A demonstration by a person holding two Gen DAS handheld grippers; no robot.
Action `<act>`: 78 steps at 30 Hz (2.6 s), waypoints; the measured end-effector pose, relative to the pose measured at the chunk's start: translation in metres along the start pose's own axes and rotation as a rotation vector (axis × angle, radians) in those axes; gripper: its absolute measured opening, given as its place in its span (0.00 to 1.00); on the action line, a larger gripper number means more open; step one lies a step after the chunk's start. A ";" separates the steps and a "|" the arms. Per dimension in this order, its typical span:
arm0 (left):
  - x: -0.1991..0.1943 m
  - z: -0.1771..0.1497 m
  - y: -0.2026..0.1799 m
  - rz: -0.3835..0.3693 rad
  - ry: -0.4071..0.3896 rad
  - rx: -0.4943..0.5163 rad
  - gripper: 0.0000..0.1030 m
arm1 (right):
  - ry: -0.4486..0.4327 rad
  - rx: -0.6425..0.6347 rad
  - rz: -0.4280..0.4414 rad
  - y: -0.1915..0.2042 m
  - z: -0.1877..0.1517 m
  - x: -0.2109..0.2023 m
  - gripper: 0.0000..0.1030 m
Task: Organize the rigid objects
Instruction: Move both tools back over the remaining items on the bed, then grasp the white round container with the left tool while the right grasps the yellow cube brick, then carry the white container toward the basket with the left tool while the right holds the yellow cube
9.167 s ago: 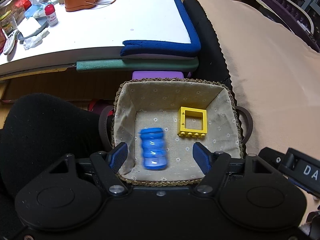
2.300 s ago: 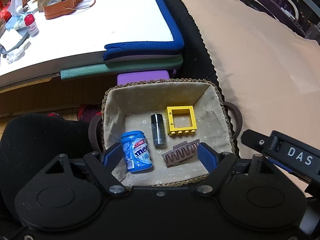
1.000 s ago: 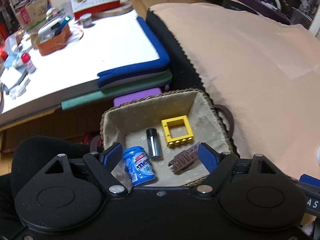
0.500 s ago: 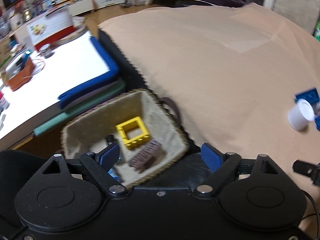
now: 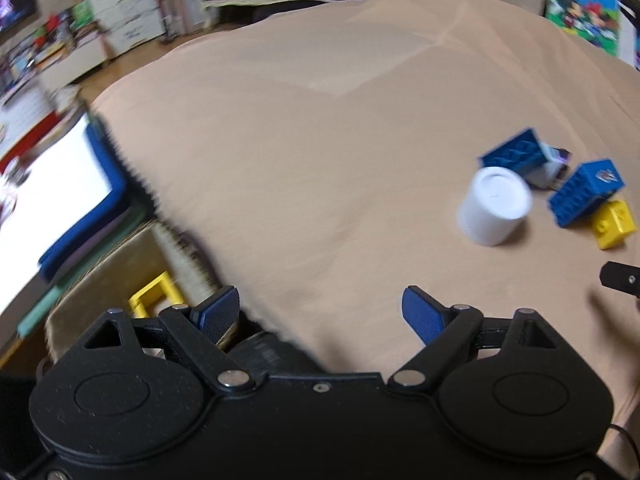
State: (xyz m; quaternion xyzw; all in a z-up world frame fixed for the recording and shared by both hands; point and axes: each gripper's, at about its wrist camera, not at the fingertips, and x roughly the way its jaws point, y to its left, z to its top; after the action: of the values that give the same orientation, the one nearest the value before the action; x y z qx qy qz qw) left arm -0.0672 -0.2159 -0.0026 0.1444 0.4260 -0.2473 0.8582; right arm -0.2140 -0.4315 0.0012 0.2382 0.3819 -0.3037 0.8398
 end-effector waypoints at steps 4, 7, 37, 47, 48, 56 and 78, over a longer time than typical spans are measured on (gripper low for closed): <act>0.005 0.011 -0.036 -0.034 -0.027 0.089 0.84 | -0.001 0.049 -0.008 -0.024 0.002 0.001 0.96; 0.010 0.018 -0.062 -0.058 -0.043 0.145 0.85 | 0.000 0.082 -0.010 -0.039 0.005 0.003 0.96; 0.041 0.041 -0.036 -0.246 0.144 -0.139 0.45 | -0.065 -0.037 -0.017 -0.040 0.028 0.036 0.36; 0.006 0.021 -0.012 -0.211 0.118 -0.129 0.45 | -0.016 0.045 0.055 -0.049 0.011 0.007 0.35; 0.003 0.019 -0.010 -0.206 0.115 -0.131 0.45 | -0.017 0.033 0.063 -0.044 0.011 0.004 0.35; 0.005 0.013 0.015 -0.157 0.122 -0.195 0.45 | 0.008 -0.010 0.122 -0.011 0.012 -0.004 0.35; -0.012 -0.017 0.150 0.095 0.125 -0.451 0.45 | 0.110 -0.309 0.349 0.175 0.008 -0.009 0.35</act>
State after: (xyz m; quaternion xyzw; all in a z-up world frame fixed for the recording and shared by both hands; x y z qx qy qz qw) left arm -0.0032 -0.0790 0.0025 -0.0160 0.5156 -0.0955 0.8513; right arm -0.0937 -0.3105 0.0426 0.1856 0.4221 -0.0785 0.8839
